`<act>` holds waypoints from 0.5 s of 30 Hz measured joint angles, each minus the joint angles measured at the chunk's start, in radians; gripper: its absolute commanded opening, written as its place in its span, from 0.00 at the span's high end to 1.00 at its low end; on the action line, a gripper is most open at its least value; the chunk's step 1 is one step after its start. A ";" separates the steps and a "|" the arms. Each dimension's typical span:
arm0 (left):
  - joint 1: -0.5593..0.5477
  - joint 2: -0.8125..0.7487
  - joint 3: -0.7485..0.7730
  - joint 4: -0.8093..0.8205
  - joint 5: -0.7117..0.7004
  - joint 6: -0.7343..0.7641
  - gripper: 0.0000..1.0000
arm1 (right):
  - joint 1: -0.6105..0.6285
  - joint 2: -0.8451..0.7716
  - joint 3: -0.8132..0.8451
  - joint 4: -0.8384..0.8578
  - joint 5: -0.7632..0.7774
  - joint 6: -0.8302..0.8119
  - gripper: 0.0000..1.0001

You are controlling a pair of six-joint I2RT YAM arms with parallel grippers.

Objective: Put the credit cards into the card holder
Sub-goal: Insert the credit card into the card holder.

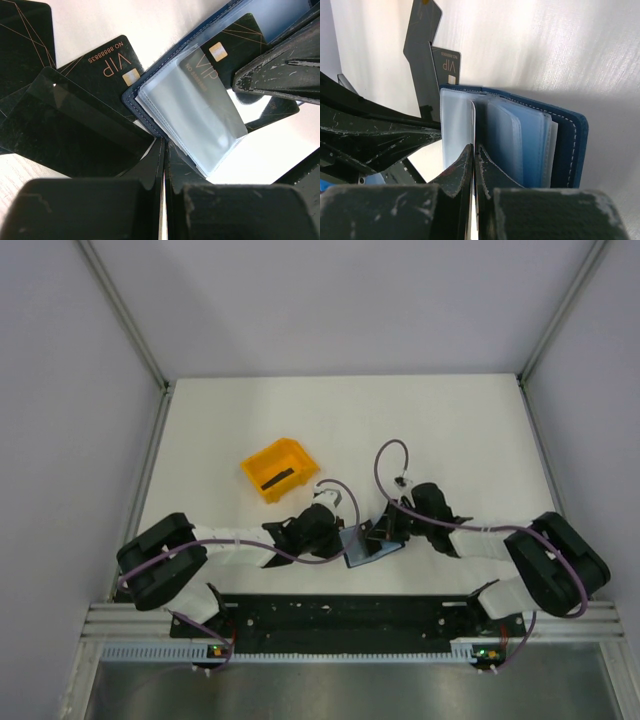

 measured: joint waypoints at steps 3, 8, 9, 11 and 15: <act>0.000 0.000 0.000 -0.003 -0.003 0.000 1.00 | 0.014 0.012 -0.005 0.028 0.013 0.013 1.00; 0.004 -0.002 0.000 -0.006 -0.006 0.000 1.00 | 0.049 0.039 -0.014 0.097 0.036 0.055 1.00; 0.004 -0.002 0.000 -0.006 -0.006 0.000 1.00 | 0.056 0.043 -0.018 0.111 0.039 0.061 1.00; 0.004 -0.002 0.000 -0.006 -0.006 0.000 1.00 | 0.068 0.052 -0.019 0.132 0.043 0.077 1.00; 0.005 -0.002 0.000 -0.006 -0.005 0.000 1.00 | 0.082 0.066 -0.019 0.151 0.049 0.094 0.97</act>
